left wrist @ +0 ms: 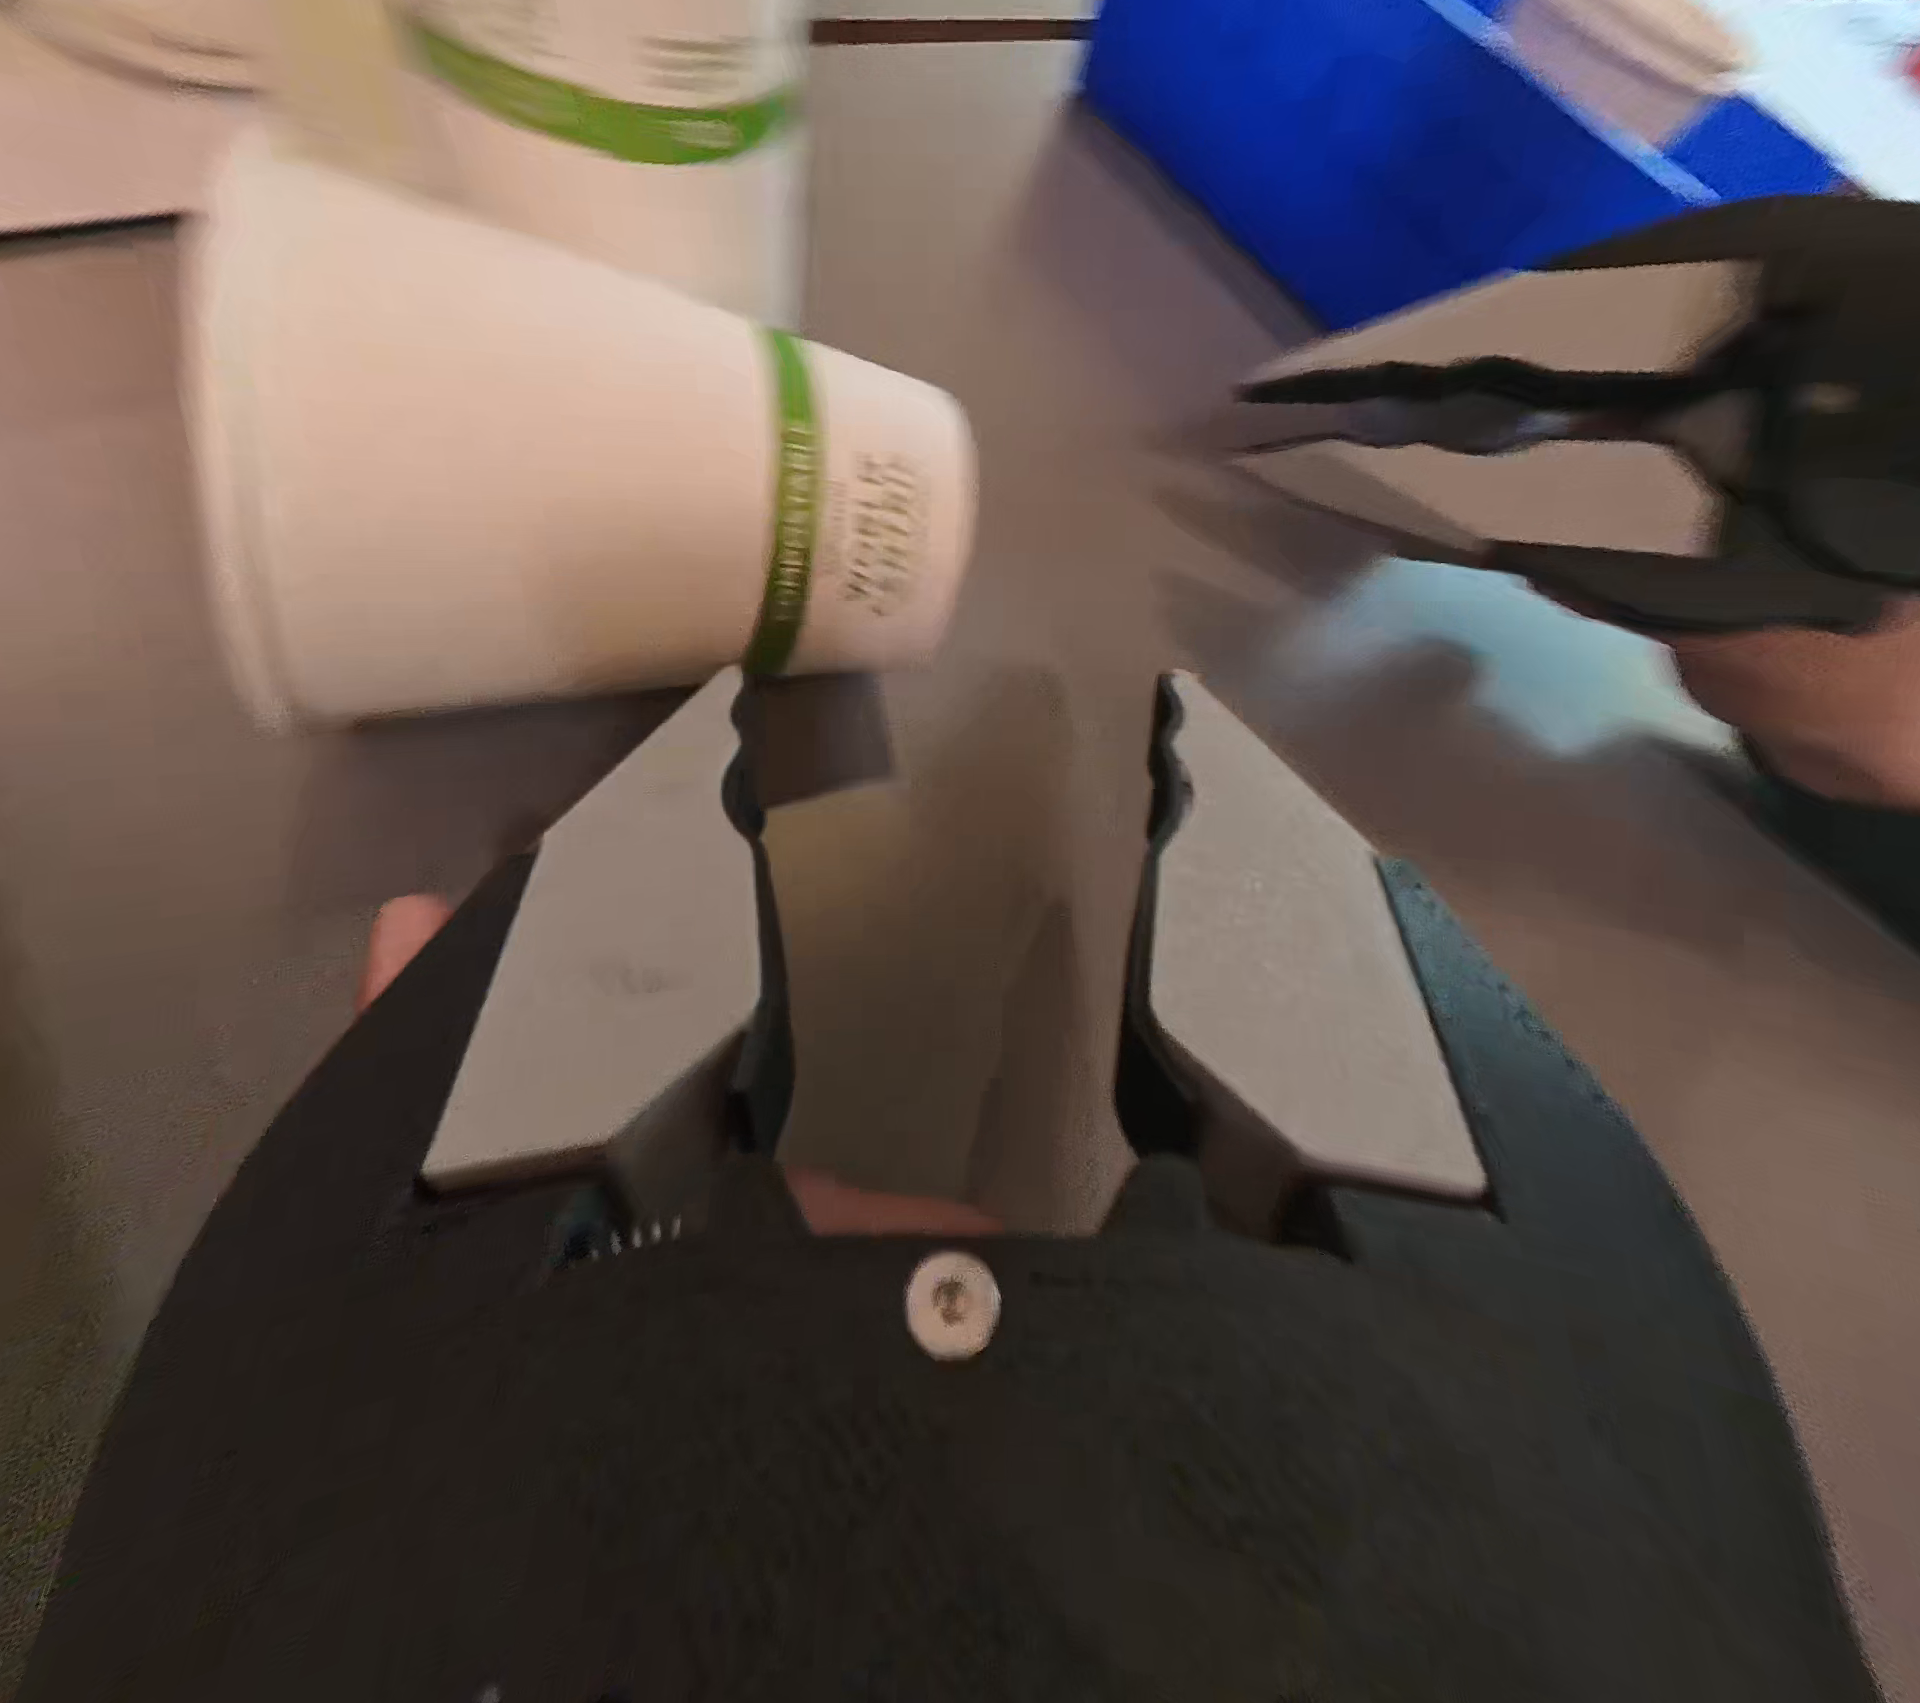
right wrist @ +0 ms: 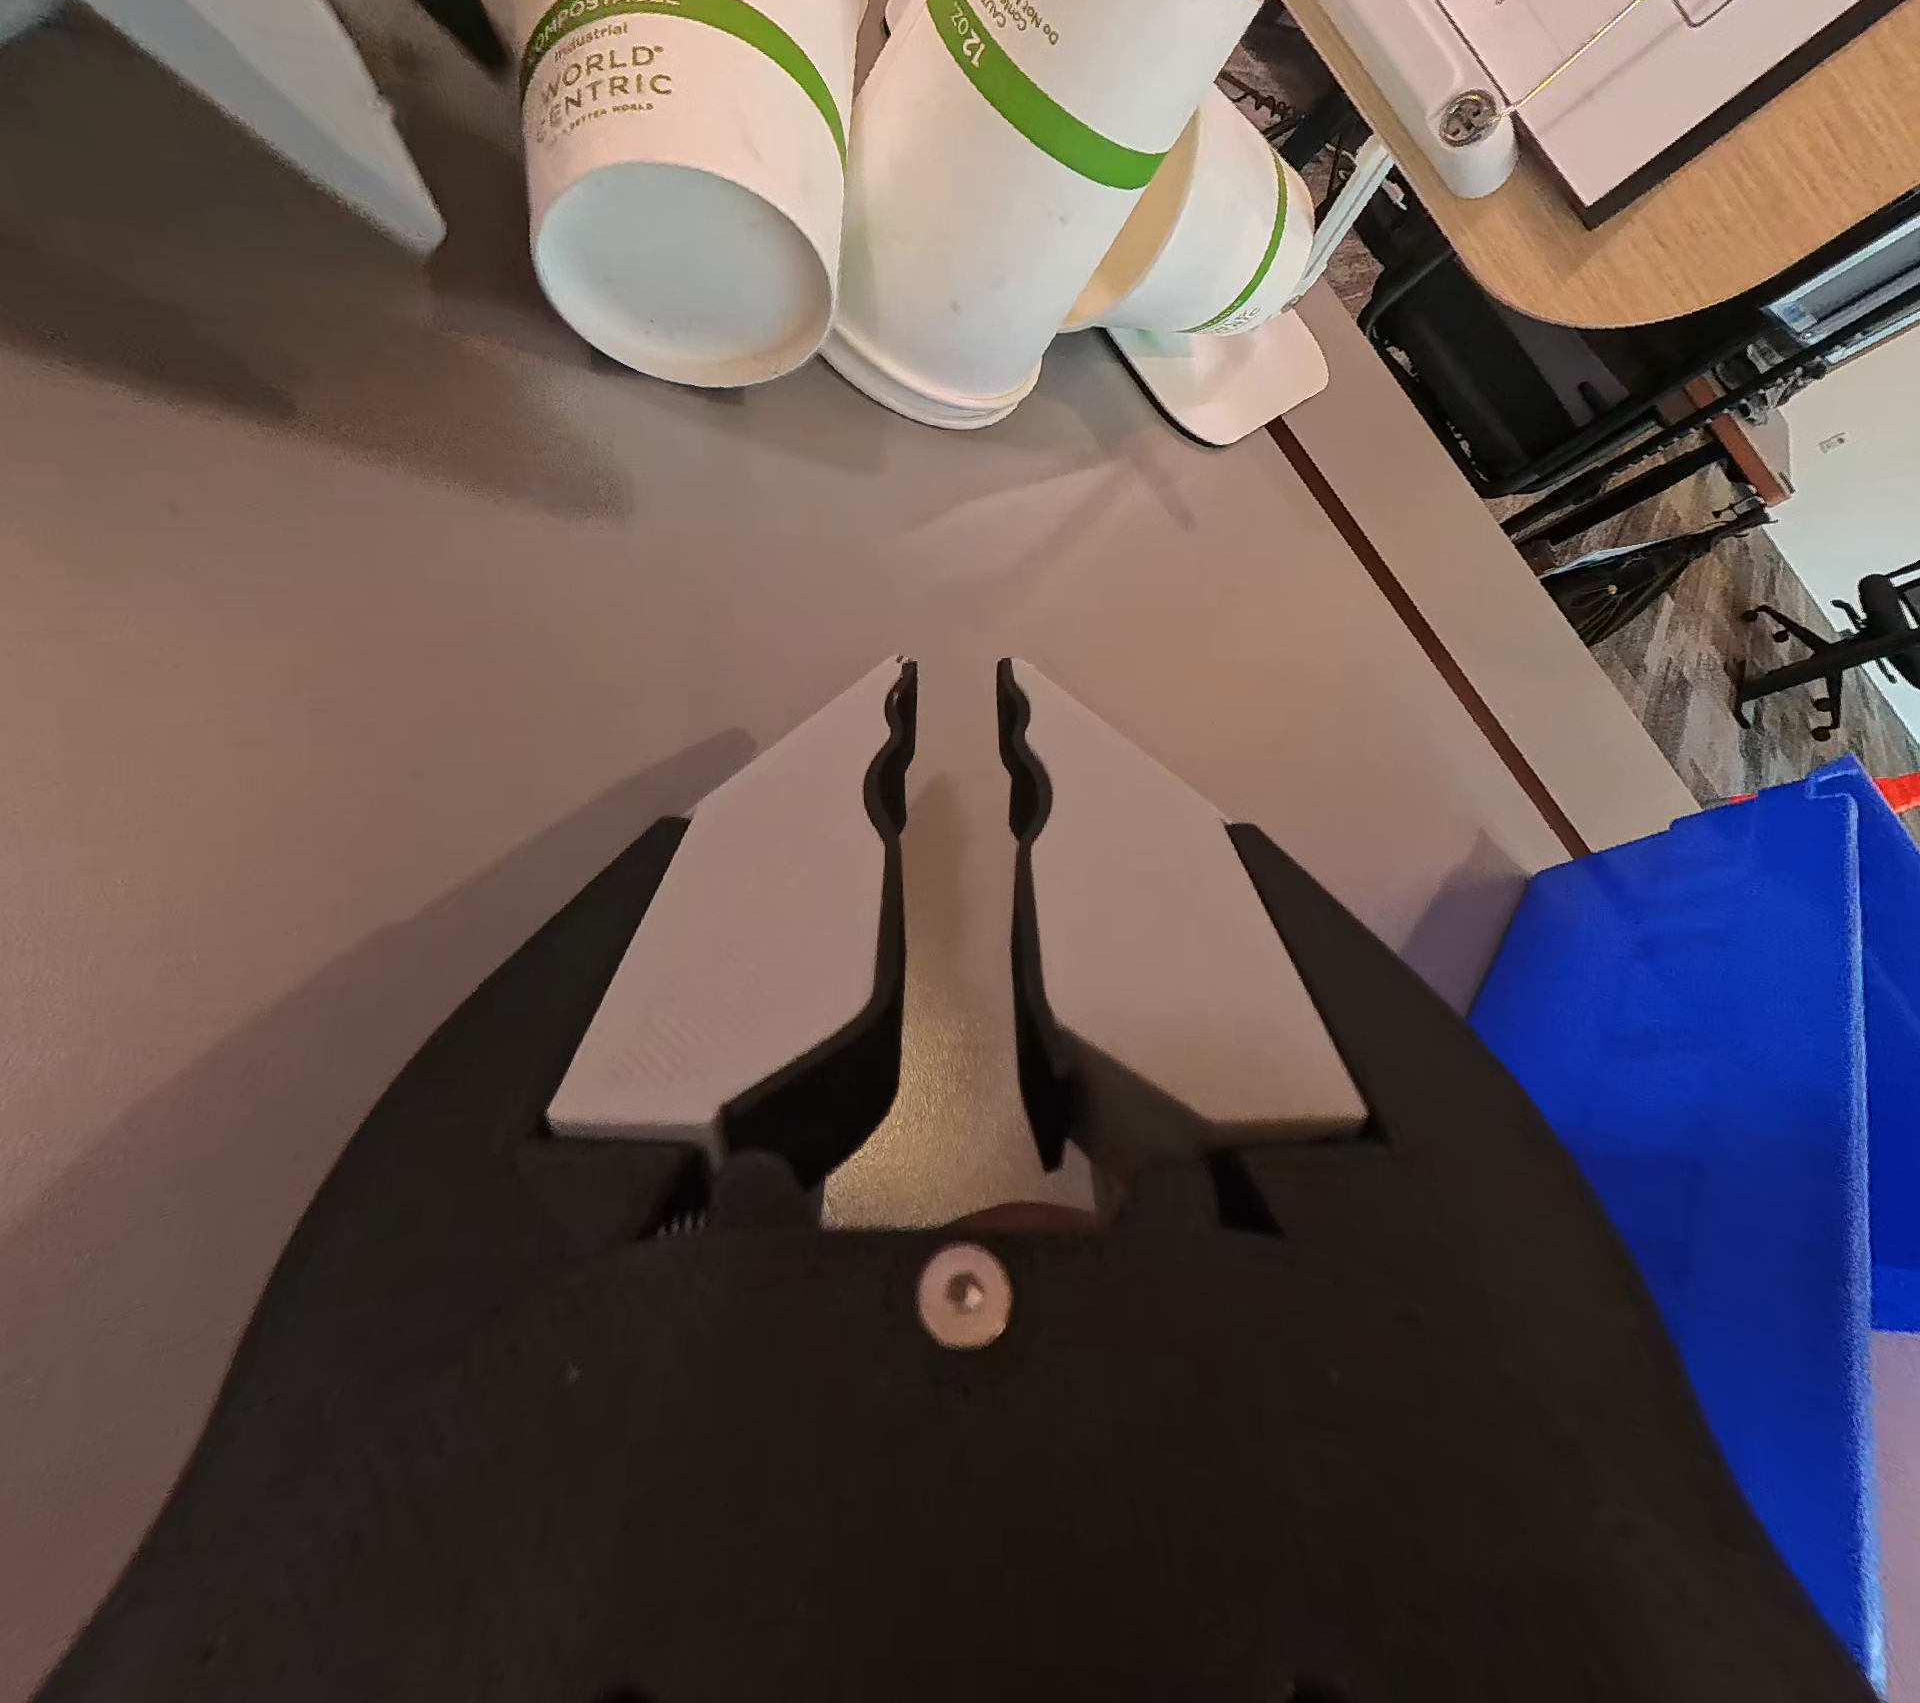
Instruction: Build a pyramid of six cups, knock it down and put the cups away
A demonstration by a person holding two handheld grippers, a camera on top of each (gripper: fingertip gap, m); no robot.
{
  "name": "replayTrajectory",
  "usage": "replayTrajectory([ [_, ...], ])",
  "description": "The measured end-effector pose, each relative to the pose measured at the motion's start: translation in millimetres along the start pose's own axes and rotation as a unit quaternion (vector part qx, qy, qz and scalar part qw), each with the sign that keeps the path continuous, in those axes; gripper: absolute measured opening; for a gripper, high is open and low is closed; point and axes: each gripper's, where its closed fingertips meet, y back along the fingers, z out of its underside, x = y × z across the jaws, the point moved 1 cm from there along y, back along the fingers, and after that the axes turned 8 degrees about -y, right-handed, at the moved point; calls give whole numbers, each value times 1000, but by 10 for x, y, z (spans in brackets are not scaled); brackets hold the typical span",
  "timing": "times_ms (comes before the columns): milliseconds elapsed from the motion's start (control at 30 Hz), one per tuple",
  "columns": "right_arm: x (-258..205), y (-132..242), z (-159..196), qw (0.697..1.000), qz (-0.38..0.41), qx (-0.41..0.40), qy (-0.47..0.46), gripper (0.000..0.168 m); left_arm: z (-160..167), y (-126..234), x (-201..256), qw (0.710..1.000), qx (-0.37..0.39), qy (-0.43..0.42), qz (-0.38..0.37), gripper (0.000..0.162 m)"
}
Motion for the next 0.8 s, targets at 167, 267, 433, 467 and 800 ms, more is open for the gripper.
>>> replayTrajectory([
  [167, 6, 7, 4, 1000, 4, -1, 4, 12, -43, -39, 714, 983, 17, -59, 173, 49],
  [267, 38, 32, -14, 1000, 7, 5, -3, 13, -275, 119, 284, 991, 96, -79, 41, 49],
  [433, 25, 21, 4, 1000, 1, 2, -4, 12, -670, 626, 89, 971, 237, -25, 25, 46],
  [467, 20, 22, 2, 1000, 1, 2, -2, 12, -715, 698, 32, 967, 254, -14, 17, 46],
  [800, -6, 0, 26, 1000, -2, -4, 1, 13, -140, 175, -181, 996, 72, 59, 4, 31],
])
